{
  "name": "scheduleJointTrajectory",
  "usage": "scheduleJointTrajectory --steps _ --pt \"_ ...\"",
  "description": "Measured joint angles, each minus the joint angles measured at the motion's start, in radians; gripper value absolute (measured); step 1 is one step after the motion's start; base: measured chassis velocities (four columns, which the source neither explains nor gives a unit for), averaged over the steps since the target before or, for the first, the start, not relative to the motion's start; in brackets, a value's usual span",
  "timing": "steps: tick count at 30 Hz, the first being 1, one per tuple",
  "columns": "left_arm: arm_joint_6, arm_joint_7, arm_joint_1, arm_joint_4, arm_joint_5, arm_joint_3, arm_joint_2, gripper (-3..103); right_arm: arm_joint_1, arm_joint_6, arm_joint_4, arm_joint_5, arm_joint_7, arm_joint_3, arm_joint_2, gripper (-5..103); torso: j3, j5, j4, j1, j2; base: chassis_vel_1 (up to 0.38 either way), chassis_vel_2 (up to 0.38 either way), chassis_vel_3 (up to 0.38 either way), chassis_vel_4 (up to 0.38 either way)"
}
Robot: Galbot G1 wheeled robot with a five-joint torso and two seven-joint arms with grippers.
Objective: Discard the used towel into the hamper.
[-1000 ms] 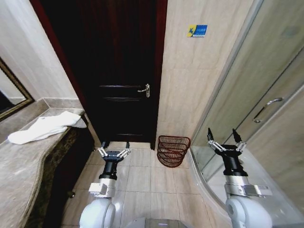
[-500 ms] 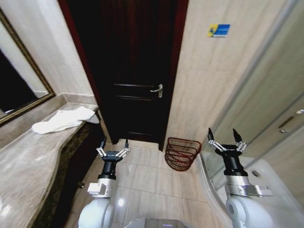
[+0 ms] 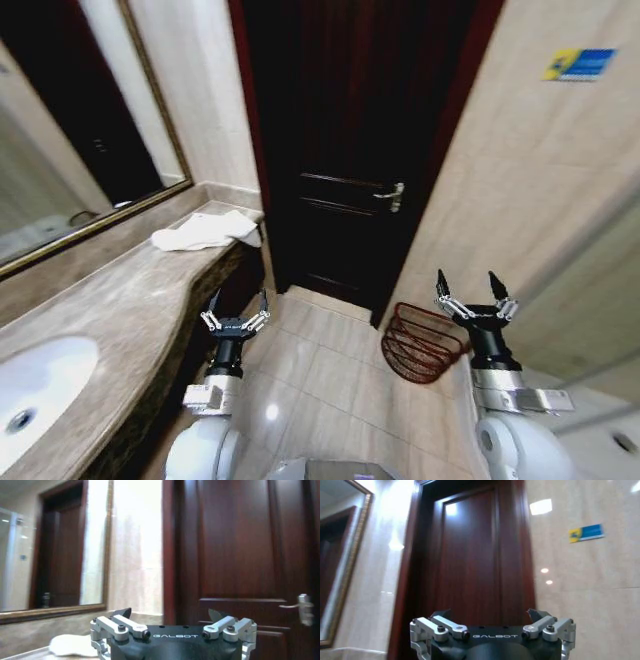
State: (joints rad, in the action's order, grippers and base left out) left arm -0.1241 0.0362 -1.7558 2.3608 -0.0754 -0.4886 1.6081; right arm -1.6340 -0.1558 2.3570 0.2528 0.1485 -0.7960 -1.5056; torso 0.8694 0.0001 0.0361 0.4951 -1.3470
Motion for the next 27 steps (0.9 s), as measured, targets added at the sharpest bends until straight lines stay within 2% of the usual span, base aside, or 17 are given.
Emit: scheduleJointTrajectory --steps 9,18,23,27 --pt "0.0 0.006 0.0 -0.004 -0.001 -0.002 0.0 100 0.002 -0.024 -0.005 0.016 -0.014 -0.001 0.006 100 0.0 -0.0002 0.0 0.0 0.0 0.13 0.129 0.12 0.128" --pt "0.02 0.07 0.001 -0.004 -0.015 -0.017 0.0 100 -0.014 -0.013 -0.005 -0.001 0.027 -0.002 -0.011 100 0.0 -0.0003 0.0004 0.0 0.0 0.105 0.11 0.116 0.111" --pt "0.018 0.073 0.0 -0.004 -0.021 -0.024 0.0 100 -0.014 -0.011 -0.007 -0.007 0.03 -0.001 -0.012 100 0.0 -0.0002 -0.0003 0.0 0.0 0.022 0.026 0.022 0.021" --pt "0.007 0.067 0.0 -0.008 -0.036 -0.022 0.0 100 -0.013 -0.013 -0.008 -0.006 0.032 0.0 -0.012 100 0.0 -0.0001 0.0 0.0 0.0 0.0 0.0 0.0 0.0"
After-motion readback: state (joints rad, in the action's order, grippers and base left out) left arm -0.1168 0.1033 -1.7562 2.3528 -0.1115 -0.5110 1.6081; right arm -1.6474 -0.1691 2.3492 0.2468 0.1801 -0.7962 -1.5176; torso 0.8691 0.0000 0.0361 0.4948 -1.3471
